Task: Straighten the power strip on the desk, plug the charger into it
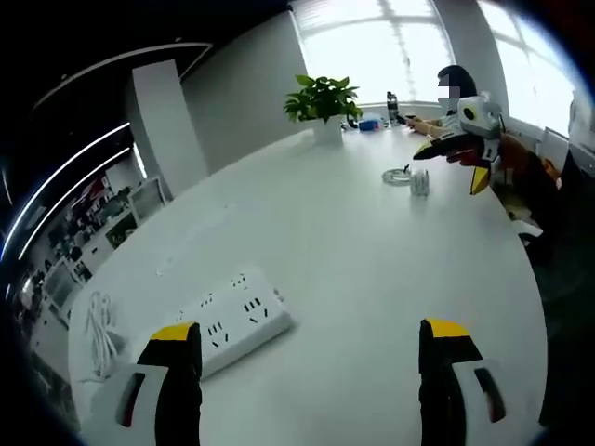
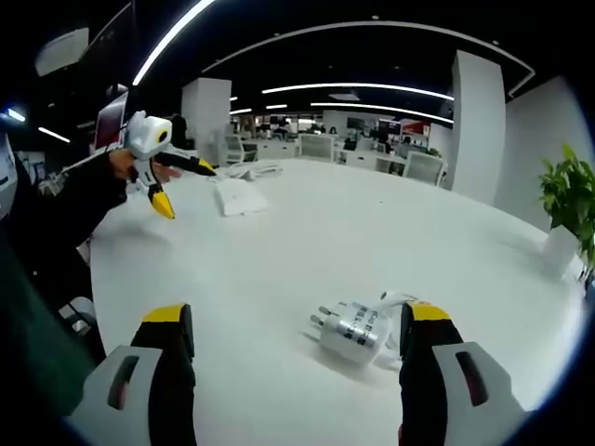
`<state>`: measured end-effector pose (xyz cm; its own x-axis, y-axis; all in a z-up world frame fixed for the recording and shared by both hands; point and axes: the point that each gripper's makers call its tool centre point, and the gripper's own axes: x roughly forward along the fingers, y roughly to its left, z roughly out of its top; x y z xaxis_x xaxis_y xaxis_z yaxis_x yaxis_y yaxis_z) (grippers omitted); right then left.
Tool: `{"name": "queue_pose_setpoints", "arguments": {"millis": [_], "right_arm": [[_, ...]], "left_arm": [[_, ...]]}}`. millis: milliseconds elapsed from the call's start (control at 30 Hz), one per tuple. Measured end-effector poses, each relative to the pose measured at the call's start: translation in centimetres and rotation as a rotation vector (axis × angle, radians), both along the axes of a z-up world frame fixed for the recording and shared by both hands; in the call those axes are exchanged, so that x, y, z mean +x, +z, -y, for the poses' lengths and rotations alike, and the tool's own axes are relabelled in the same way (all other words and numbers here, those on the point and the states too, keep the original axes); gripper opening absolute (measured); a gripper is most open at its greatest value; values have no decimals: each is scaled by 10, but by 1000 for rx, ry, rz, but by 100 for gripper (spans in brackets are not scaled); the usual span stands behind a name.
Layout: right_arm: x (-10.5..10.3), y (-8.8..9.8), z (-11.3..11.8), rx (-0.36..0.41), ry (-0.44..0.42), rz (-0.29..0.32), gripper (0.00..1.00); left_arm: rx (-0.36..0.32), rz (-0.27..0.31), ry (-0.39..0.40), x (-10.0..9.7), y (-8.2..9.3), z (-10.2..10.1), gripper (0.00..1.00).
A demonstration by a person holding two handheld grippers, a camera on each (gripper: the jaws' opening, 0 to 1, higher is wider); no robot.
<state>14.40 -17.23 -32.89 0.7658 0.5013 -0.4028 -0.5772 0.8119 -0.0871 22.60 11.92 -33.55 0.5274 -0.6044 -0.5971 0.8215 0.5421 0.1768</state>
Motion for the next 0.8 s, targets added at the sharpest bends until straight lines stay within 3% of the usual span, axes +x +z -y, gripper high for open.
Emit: {"name": "queue_pose_setpoints", "arguments": {"millis": [200,400,800], "right_arm": [[1,0,1,1,-4,3,91],[1,-1,3,6,-6,6,91],[4,-1,3,2,-1,8,91]], "left_arm": [[6,1,-6,6,2,0,99],[59,15,12,15,1,-5,99],[54,-1,-20,18,1,2,99]]}}
